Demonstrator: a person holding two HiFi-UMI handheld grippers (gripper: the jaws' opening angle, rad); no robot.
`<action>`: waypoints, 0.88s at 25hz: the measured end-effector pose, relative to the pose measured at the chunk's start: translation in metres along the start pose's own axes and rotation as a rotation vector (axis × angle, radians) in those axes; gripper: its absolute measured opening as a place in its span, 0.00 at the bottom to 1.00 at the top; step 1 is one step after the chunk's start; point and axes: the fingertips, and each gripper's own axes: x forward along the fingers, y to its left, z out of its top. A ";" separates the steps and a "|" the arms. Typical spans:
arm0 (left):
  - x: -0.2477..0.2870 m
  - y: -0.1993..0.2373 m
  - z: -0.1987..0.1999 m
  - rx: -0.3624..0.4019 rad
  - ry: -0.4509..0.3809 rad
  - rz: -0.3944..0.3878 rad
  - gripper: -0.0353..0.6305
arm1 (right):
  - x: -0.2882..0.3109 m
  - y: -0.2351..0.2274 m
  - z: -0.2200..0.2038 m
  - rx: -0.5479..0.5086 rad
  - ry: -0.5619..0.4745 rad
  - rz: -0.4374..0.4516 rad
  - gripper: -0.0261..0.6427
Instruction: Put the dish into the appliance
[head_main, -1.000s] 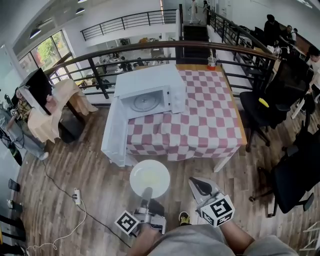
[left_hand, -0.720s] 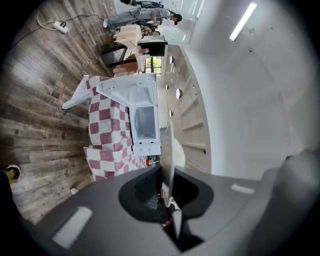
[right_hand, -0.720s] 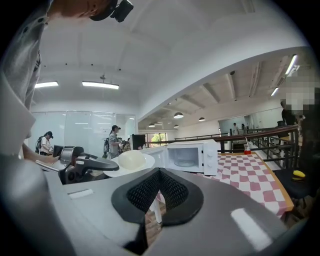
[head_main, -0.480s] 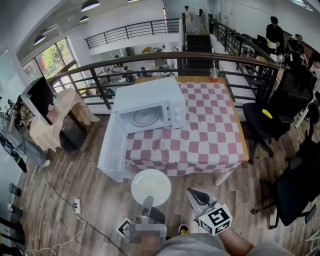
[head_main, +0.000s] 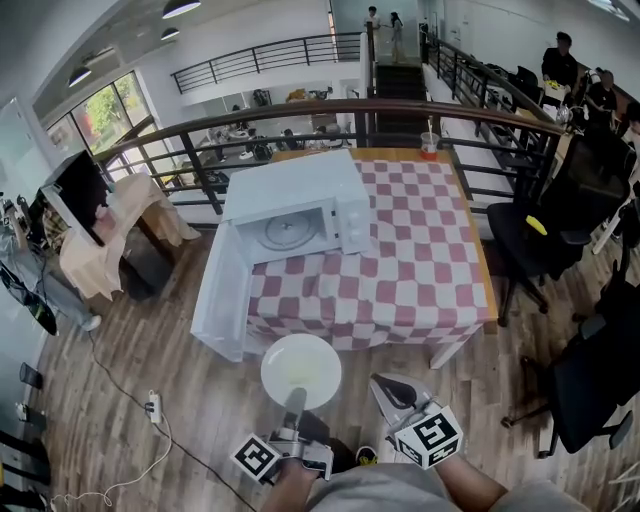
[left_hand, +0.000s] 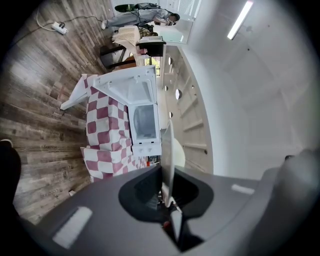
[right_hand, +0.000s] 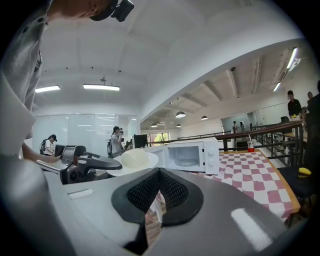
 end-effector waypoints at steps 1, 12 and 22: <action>0.000 0.001 -0.001 -0.002 0.001 0.002 0.09 | 0.000 0.000 0.000 0.000 0.000 0.001 0.04; 0.005 0.000 -0.002 -0.007 0.024 0.001 0.09 | 0.001 0.001 -0.001 0.003 0.009 -0.011 0.04; 0.027 0.009 0.011 -0.014 0.036 0.011 0.09 | 0.025 -0.006 -0.002 0.006 0.029 -0.001 0.04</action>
